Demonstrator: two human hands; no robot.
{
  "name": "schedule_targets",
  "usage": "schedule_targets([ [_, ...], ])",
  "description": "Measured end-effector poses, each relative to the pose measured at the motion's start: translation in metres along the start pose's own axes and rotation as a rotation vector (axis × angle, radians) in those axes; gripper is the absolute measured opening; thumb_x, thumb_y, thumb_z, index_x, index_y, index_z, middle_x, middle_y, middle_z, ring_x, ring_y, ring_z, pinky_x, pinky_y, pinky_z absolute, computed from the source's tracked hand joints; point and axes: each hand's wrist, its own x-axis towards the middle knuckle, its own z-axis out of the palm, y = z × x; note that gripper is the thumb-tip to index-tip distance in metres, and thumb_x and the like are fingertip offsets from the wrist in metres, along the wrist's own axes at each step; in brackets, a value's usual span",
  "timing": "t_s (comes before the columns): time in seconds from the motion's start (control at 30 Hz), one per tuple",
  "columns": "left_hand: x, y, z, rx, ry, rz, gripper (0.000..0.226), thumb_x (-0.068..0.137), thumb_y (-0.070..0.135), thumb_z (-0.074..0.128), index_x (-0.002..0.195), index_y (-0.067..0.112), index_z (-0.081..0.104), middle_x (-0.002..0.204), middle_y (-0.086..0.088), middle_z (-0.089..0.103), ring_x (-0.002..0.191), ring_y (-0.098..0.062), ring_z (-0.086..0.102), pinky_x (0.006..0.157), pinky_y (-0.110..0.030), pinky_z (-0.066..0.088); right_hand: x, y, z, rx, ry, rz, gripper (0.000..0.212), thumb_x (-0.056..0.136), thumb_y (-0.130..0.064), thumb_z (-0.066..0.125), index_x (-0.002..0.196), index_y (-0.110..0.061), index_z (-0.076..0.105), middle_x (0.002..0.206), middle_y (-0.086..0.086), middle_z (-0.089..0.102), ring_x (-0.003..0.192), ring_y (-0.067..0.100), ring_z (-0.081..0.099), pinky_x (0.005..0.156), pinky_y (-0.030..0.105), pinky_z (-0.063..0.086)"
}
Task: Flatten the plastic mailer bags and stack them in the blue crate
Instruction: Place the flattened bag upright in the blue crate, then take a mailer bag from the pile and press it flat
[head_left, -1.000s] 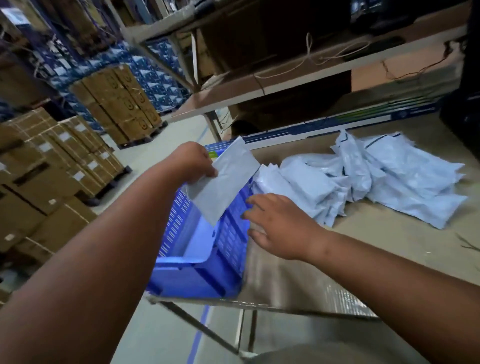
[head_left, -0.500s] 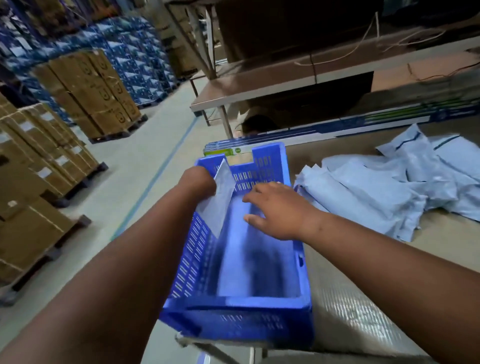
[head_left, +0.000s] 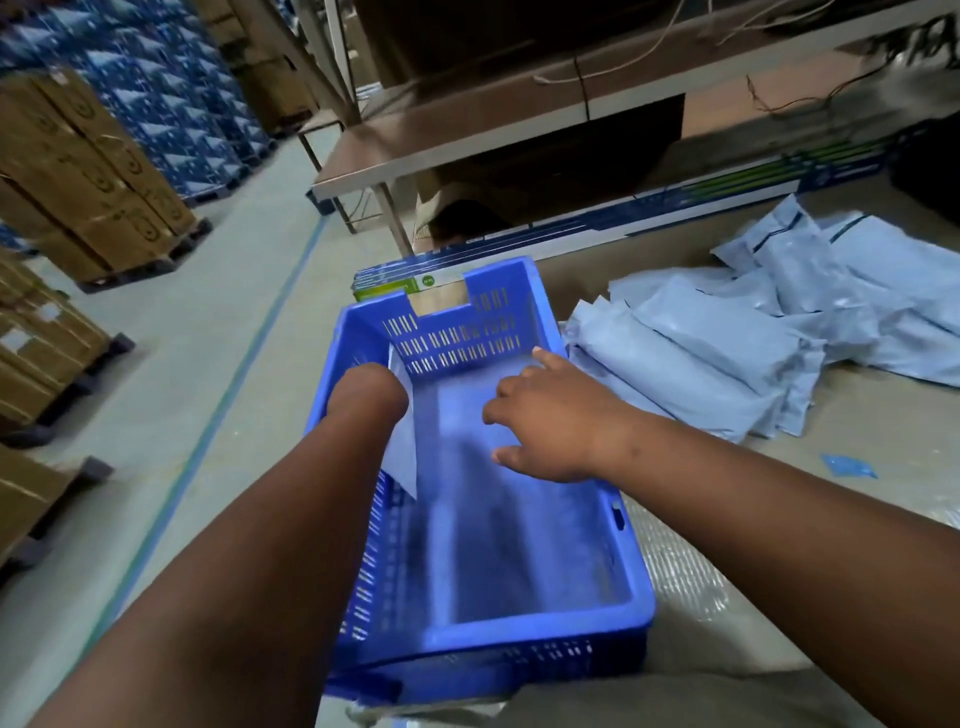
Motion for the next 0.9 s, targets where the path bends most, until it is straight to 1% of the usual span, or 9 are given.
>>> schedule_targets([
  [0.07, -0.001, 0.001, -0.005, 0.001, -0.032, -0.017, 0.052, 0.099, 0.028, 0.062, 0.146, 0.008, 0.055, 0.149, -0.012, 0.056, 0.137, -0.036, 0.055, 0.108, -0.047, 0.048, -0.001, 0.001, 0.000, 0.003, -0.007, -0.001, 0.048, 0.098, -0.065, 0.049, 0.134, -0.035, 0.061, 0.129, -0.003, 0.062, 0.125, 0.026, 0.055, 0.128, 0.054, 0.014],
  [0.13, -0.005, 0.002, -0.007, 0.001, -0.007, -0.026, 0.051, 0.101, 0.027, 0.059, 0.149, 0.009, 0.053, 0.151, -0.012, 0.054, 0.138, -0.037, 0.054, 0.107, -0.049, 0.048, -0.002, 0.001, 0.000, 0.015, -0.008, -0.004, 0.048, 0.098, -0.065, 0.049, 0.135, -0.036, 0.060, 0.130, -0.003, 0.062, 0.126, 0.025, 0.055, 0.129, 0.053, 0.013],
  [0.3, -0.029, 0.007, -0.015, 0.007, 0.153, -0.051, 0.045, 0.093, 0.020, 0.069, 0.137, 0.013, 0.061, 0.142, -0.009, 0.060, 0.130, -0.034, 0.060, 0.095, -0.044, 0.054, -0.004, 0.000, -0.003, 0.039, -0.020, 0.014, 0.047, 0.099, -0.064, 0.049, 0.134, -0.035, 0.061, 0.129, -0.003, 0.062, 0.128, 0.026, 0.055, 0.130, 0.055, 0.006],
  [0.37, -0.039, 0.012, -0.022, -0.027, 0.210, 0.003, 0.035, 0.091, 0.020, 0.069, 0.125, 0.015, 0.066, 0.129, -0.008, 0.066, 0.120, -0.032, 0.066, 0.084, -0.041, 0.054, -0.006, 0.001, -0.008, 0.061, -0.024, 0.035, 0.049, 0.100, -0.066, 0.046, 0.133, -0.034, 0.062, 0.129, -0.003, 0.061, 0.130, 0.027, 0.053, 0.128, 0.060, 0.000],
  [0.43, -0.052, 0.022, -0.029, -0.065, 0.248, 0.077, 0.020, 0.087, 0.018, 0.069, 0.107, 0.017, 0.068, 0.114, -0.007, 0.068, 0.103, -0.032, 0.068, 0.073, -0.039, 0.053, -0.009, 0.004, -0.017, 0.087, -0.021, 0.042, 0.052, 0.100, -0.068, 0.044, 0.134, -0.033, 0.061, 0.129, -0.003, 0.060, 0.131, 0.026, 0.052, 0.128, 0.060, 0.000],
  [0.53, -0.072, 0.051, -0.046, -0.089, 0.283, 0.185, 0.009, 0.085, 0.014, 0.066, 0.092, 0.016, 0.062, 0.098, -0.007, 0.066, 0.083, -0.030, 0.062, 0.064, -0.036, 0.051, -0.022, 0.018, -0.031, 0.098, 0.005, 0.038, 0.053, 0.100, -0.070, 0.043, 0.134, -0.033, 0.061, 0.130, -0.004, 0.059, 0.134, 0.022, 0.051, 0.128, 0.059, 0.001],
  [0.67, -0.103, 0.100, -0.082, -0.126, 0.337, 0.298, 0.013, 0.081, 0.015, 0.069, 0.080, 0.016, 0.056, 0.084, -0.005, 0.059, 0.074, -0.026, 0.059, 0.057, -0.031, 0.043, -0.048, 0.045, -0.044, 0.078, -0.008, 0.026, 0.061, 0.101, -0.071, 0.037, 0.140, -0.030, 0.059, 0.144, -0.003, 0.053, 0.147, 0.018, 0.039, 0.128, 0.059, -0.001],
  [0.77, -0.126, 0.142, -0.099, -0.088, 0.381, 0.413, 0.021, 0.079, 0.019, 0.068, 0.071, 0.018, 0.049, 0.077, -0.004, 0.054, 0.069, -0.026, 0.052, 0.056, -0.030, 0.039, -0.075, 0.069, -0.044, 0.117, 0.025, 0.041, 0.060, 0.100, -0.072, 0.034, 0.139, -0.033, 0.060, 0.142, -0.007, 0.054, 0.143, 0.016, 0.041, 0.128, 0.060, 0.007],
  [0.9, -0.153, 0.212, -0.096, -0.033, 0.325, 0.515, 0.018, 0.073, 0.020, 0.069, 0.074, 0.017, 0.051, 0.081, -0.002, 0.057, 0.074, -0.027, 0.057, 0.058, -0.029, 0.042, -0.123, 0.111, -0.028, 0.126, -0.040, 0.107, 0.061, 0.100, -0.071, 0.037, 0.146, -0.035, 0.053, 0.157, -0.003, 0.047, 0.148, 0.017, 0.037, 0.125, 0.056, 0.016],
])
